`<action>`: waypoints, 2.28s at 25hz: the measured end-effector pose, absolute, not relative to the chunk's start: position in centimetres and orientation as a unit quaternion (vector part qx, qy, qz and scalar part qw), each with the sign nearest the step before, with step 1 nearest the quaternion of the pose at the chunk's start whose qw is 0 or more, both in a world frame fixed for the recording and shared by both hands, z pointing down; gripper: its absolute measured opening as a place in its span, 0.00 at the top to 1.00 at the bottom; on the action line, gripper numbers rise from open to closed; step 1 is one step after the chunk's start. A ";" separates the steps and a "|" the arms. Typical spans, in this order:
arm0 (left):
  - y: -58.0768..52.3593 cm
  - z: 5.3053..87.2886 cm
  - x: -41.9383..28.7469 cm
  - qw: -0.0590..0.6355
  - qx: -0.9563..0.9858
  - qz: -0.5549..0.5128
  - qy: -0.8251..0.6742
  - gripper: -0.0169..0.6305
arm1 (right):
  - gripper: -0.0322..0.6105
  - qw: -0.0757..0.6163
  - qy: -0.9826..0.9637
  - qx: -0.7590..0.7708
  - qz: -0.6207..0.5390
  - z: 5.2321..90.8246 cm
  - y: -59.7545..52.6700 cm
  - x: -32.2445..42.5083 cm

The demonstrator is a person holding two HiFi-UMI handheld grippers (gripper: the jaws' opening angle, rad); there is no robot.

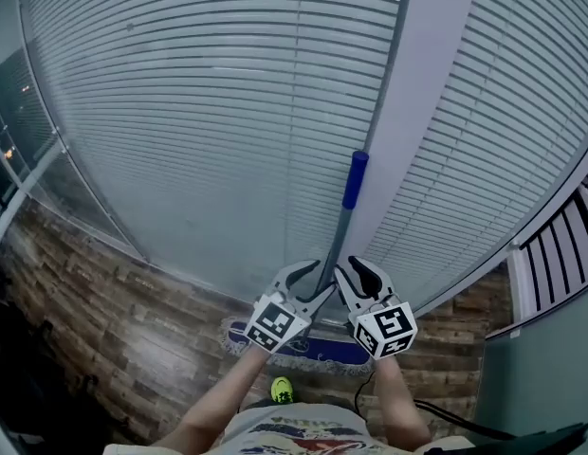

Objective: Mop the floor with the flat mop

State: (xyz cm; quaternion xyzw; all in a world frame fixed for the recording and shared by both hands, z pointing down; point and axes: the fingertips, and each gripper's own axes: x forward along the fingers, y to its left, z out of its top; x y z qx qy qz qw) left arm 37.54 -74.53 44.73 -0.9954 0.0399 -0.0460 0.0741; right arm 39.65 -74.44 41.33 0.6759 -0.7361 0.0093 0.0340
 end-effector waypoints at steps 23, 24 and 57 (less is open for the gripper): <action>-82.2 45.2 46.7 0.082 -0.995 -0.044 0.044 0.78 | 0.74 0.065 -0.712 0.699 0.020 41.3 -80.3 44.9; -82.2 45.3 46.6 0.082 -0.995 -0.042 0.044 0.82 | 0.74 0.065 -0.712 0.699 0.020 41.3 -80.3 44.9; -53.0 43.5 38.8 0.165 -0.983 -0.048 0.070 0.63 | 0.73 -0.042 -0.811 0.577 -0.087 29.7 -54.7 41.3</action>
